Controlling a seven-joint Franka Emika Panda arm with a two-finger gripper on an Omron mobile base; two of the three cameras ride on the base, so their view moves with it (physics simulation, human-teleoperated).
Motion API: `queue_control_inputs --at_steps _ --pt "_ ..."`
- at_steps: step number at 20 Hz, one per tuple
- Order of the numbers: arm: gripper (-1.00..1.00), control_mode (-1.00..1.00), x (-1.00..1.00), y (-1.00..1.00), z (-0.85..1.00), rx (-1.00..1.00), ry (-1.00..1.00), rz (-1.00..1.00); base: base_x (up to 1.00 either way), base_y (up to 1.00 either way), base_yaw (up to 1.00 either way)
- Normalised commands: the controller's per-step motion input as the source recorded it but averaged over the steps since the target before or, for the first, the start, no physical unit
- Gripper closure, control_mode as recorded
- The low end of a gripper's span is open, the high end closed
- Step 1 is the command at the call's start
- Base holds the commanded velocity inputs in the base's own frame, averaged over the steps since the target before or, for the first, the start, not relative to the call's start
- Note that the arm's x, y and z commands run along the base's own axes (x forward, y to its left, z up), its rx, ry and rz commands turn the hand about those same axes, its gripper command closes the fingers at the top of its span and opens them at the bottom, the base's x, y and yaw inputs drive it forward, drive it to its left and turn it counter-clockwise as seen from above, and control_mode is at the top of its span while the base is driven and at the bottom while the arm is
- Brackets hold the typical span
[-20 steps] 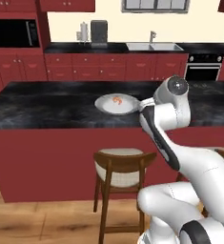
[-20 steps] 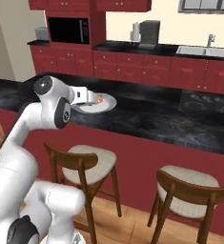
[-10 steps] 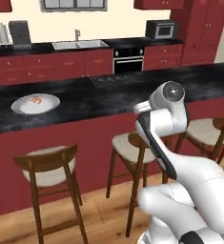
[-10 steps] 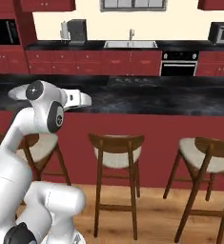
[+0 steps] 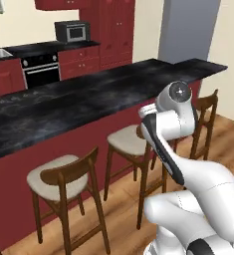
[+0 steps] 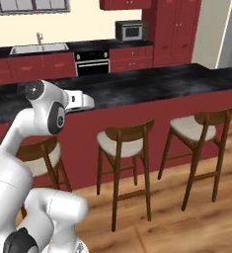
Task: Take the cheese, shrimp, and mushroom from the fridge and place them on the plate on the dining counter to create an appetizer plate.
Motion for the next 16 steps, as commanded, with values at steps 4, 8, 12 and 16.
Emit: queue_control_inputs --at_steps 4,8,12,16 --pt "-1.00 1.00 0.00 0.00 0.00 0.00 0.00 0.00 0.00 -0.71 -0.53" --pt "-1.00 1.00 0.00 0.00 0.00 0.00 0.00 0.00 0.00 -0.76 -0.50" --pt "-1.00 1.00 0.00 0.00 0.00 0.00 0.00 0.00 0.04 -0.79 -0.47" --pt "-1.00 1.00 0.00 0.00 0.00 0.00 0.00 0.00 0.12 -0.76 -0.42"
